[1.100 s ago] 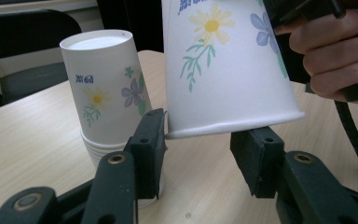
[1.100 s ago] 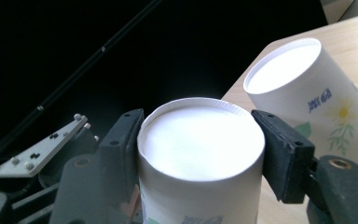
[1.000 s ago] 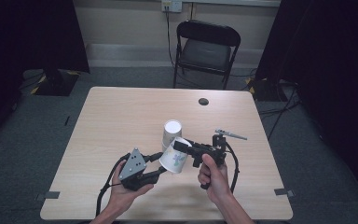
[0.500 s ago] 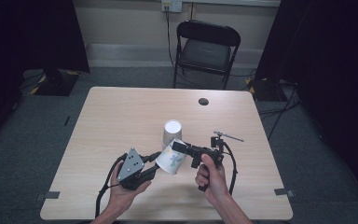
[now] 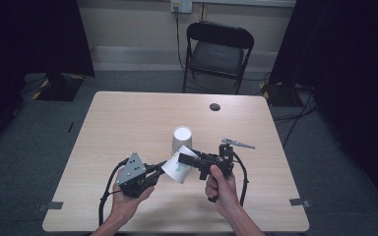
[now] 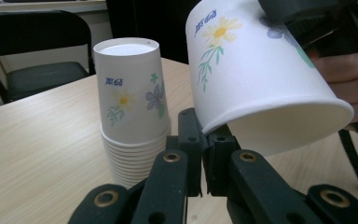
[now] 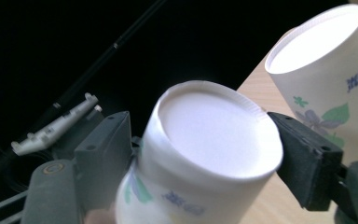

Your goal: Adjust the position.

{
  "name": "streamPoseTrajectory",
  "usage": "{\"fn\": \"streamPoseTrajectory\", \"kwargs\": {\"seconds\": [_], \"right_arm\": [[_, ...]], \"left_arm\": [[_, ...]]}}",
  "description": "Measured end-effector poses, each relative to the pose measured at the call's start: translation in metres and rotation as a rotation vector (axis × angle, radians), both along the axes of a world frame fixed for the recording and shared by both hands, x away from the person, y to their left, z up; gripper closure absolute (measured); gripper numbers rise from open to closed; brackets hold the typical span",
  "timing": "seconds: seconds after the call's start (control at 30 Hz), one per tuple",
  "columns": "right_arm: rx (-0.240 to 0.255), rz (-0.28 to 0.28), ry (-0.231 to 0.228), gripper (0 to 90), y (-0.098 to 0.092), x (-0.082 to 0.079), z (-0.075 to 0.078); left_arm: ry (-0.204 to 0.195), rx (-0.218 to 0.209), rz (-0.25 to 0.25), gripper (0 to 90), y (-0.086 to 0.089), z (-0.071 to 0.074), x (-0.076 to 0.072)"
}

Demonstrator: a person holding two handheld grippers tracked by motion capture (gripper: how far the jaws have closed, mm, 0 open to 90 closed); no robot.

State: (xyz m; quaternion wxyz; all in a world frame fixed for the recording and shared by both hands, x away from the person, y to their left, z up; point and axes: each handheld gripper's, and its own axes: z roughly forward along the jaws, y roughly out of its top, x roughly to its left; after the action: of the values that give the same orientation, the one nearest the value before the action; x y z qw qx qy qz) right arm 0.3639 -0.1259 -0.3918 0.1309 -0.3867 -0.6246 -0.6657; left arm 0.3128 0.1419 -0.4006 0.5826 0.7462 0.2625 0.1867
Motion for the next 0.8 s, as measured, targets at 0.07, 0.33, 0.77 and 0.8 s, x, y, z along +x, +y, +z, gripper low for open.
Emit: {"fn": "streamPoseTrajectory", "kwargs": {"seconds": [0.07,0.33,0.77,0.8], "right_arm": [[-0.034,-0.009,-0.039,18.8,0.001,-0.002,0.002],[-0.119,-0.056,-0.174,15.9,-0.005,-0.005,0.012],[-0.315,-0.150,-0.373,26.5,-0.021,-0.011,0.021],[-0.336,-0.146,-0.386,26.7,-0.023,-0.012,0.021]], "left_arm": [[0.011,0.002,-0.002,87.7,0.002,0.000,0.001],[0.059,-0.021,-0.049,87.8,0.009,0.001,0.005],[0.143,0.037,-0.071,87.8,0.018,0.001,0.014],[0.152,0.039,-0.069,87.8,0.019,0.001,0.015]]}}
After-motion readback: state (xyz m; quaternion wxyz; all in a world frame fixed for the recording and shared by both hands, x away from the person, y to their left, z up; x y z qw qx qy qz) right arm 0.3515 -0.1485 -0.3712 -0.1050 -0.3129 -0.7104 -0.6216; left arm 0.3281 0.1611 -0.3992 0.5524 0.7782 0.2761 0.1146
